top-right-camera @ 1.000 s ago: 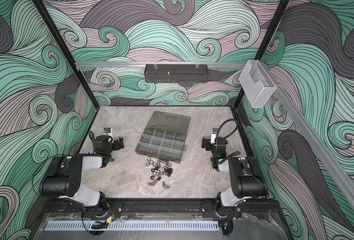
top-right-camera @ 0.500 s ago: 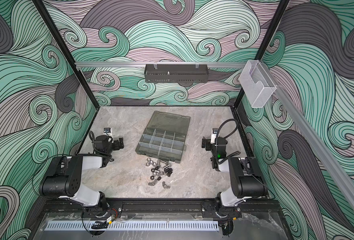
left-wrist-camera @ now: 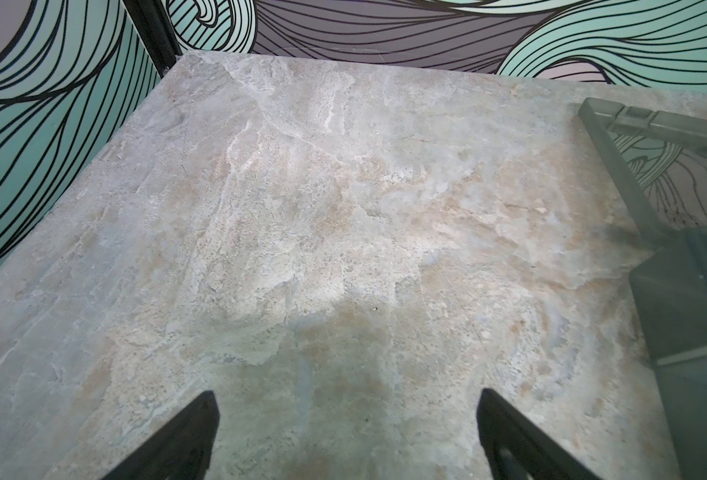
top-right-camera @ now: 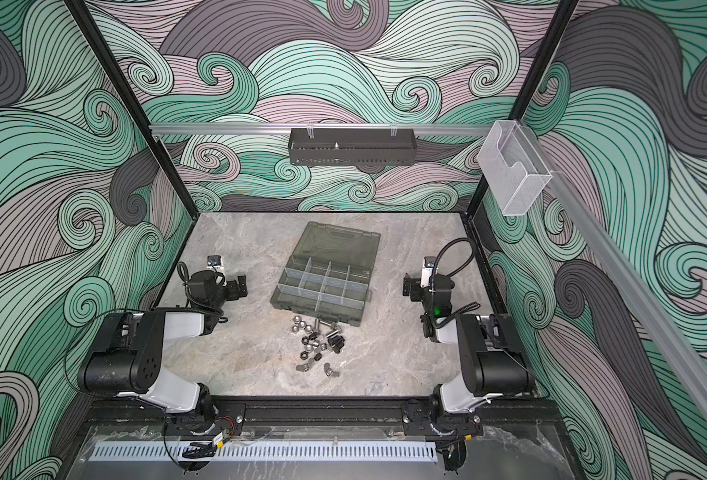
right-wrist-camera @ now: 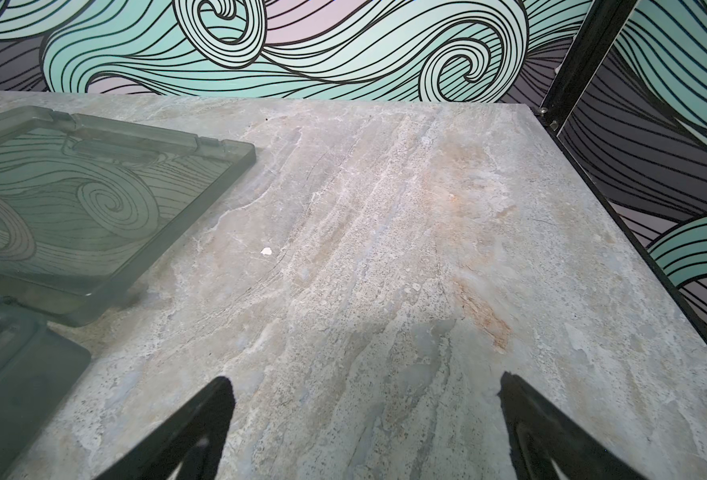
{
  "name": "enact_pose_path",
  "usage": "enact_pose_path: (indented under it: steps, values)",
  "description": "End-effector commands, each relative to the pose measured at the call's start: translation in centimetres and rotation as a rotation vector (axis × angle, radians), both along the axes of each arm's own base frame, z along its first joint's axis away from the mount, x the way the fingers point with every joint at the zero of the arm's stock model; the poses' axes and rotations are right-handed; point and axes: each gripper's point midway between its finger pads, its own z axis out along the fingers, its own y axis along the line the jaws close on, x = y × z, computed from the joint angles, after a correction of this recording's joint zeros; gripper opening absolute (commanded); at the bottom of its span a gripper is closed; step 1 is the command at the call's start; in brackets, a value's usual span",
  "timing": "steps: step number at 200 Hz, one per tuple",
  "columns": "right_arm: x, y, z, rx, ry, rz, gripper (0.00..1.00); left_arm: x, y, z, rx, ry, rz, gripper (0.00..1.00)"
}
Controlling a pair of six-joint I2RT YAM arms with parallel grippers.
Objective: Sort the screws and nuts into containers
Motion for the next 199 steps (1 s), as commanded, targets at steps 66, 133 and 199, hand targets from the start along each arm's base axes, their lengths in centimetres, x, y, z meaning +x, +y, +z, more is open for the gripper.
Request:
enact_pose_path:
  steps: [66,133,199]
  values:
    - [0.5,0.0,0.9,0.013,-0.026,0.001,0.99,0.7,0.2,1.3,-0.001,-0.037,-0.004,0.99]
    - [0.4,0.0,1.0,0.010,-0.032,0.002,0.99,0.7,0.2,1.3,-0.001,-0.036,-0.004,0.99]
    - [-1.8,3.6,7.0,0.010,0.121,0.030,0.99,0.1,0.2,5.1,-0.011,0.014,0.013,0.99]
